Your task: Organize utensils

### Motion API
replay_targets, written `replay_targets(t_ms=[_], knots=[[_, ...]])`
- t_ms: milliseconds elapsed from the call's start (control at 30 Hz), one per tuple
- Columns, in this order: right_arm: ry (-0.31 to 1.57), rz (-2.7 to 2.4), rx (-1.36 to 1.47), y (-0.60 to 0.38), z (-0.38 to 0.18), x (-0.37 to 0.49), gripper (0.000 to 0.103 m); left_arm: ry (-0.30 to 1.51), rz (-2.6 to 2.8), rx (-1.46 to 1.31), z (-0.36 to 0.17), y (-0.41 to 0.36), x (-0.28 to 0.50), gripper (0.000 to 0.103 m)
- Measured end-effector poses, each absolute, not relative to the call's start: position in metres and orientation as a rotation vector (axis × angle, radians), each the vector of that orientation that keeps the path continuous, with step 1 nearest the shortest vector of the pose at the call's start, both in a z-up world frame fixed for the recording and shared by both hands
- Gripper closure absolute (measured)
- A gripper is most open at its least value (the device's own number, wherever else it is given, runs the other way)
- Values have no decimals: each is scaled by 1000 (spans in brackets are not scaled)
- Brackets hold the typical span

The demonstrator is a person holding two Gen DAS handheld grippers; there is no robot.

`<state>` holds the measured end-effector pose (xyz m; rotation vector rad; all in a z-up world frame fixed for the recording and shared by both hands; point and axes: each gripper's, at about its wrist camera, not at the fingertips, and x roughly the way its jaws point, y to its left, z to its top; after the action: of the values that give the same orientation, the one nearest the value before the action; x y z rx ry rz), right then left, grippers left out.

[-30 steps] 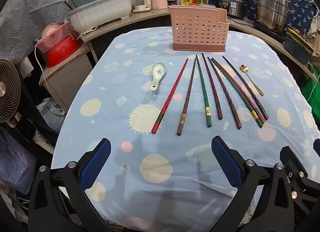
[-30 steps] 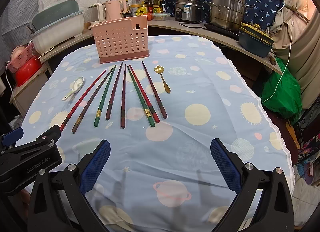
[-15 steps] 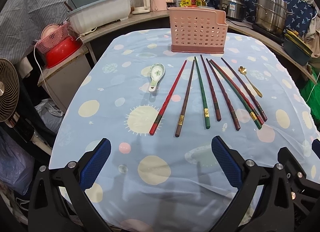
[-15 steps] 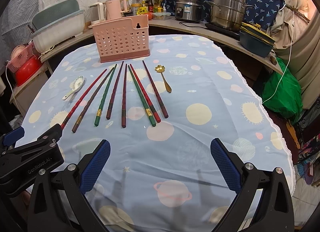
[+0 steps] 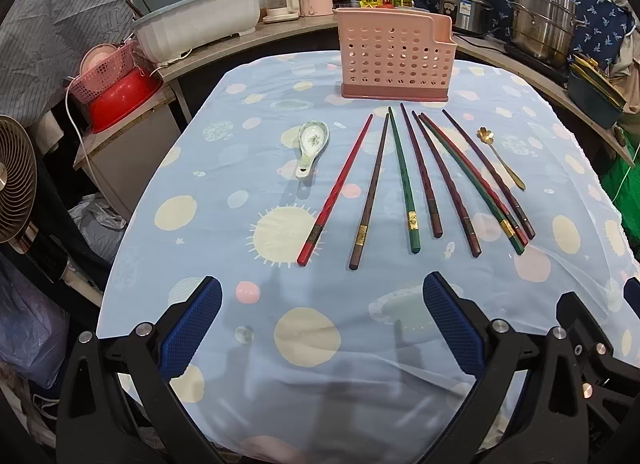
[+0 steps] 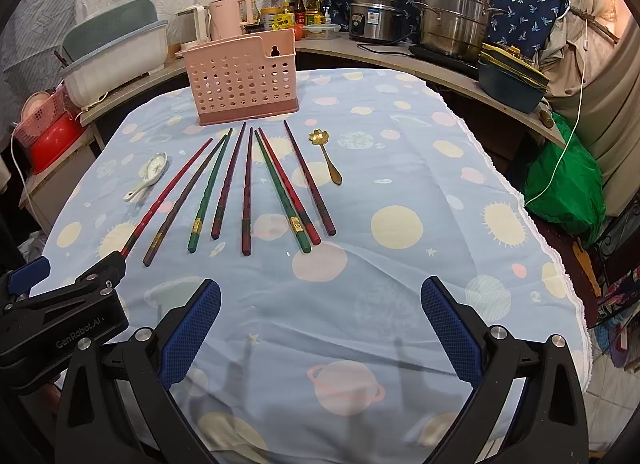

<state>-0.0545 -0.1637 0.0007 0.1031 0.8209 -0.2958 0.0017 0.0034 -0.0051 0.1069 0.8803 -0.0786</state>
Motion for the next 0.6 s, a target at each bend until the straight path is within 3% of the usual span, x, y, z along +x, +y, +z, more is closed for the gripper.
replay_targets(t_ms=[600], knots=[[820,-296,105,-164,0,-55,6,849,-97,115,-4,1,-1,7]])
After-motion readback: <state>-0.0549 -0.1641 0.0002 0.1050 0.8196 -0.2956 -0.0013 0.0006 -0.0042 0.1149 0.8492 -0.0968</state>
